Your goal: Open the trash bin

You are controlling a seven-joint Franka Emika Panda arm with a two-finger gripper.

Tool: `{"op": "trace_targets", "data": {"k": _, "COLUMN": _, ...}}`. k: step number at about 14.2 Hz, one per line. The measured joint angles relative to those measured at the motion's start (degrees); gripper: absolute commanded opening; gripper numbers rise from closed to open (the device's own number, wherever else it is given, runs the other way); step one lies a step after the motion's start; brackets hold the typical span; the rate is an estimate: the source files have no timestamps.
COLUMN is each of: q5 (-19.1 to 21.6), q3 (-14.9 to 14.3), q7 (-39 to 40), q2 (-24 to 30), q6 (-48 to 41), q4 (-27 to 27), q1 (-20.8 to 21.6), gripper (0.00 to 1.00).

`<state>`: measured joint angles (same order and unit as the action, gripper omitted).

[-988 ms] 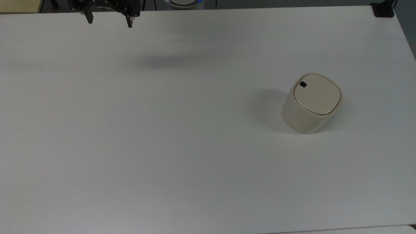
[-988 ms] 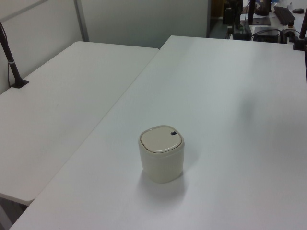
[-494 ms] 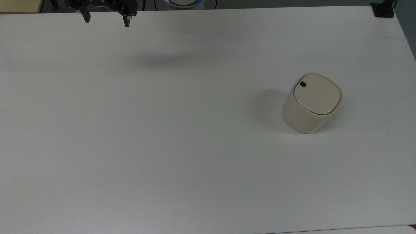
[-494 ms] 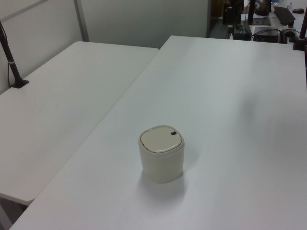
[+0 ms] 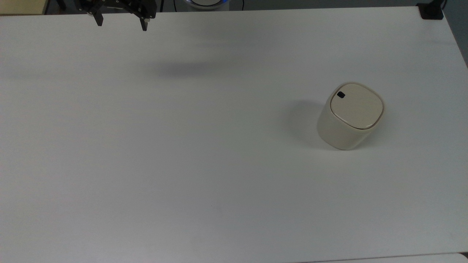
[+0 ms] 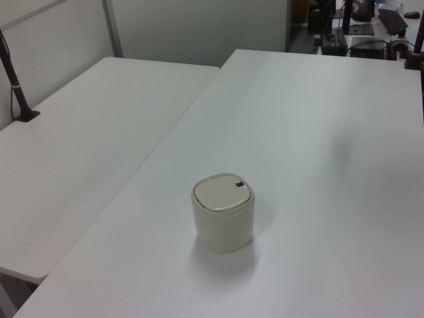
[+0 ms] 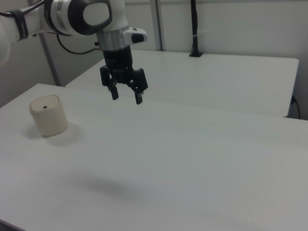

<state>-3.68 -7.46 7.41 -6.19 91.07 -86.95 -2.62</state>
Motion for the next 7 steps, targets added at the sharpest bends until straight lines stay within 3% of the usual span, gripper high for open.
{"op": "trace_targets", "data": {"k": 7, "q5": 0.0, "q3": 0.13, "q7": 0.29, "q2": -0.39, "q6": 0.0, "q4": -0.02, "q1": 0.17, "gripper": 1.0}}
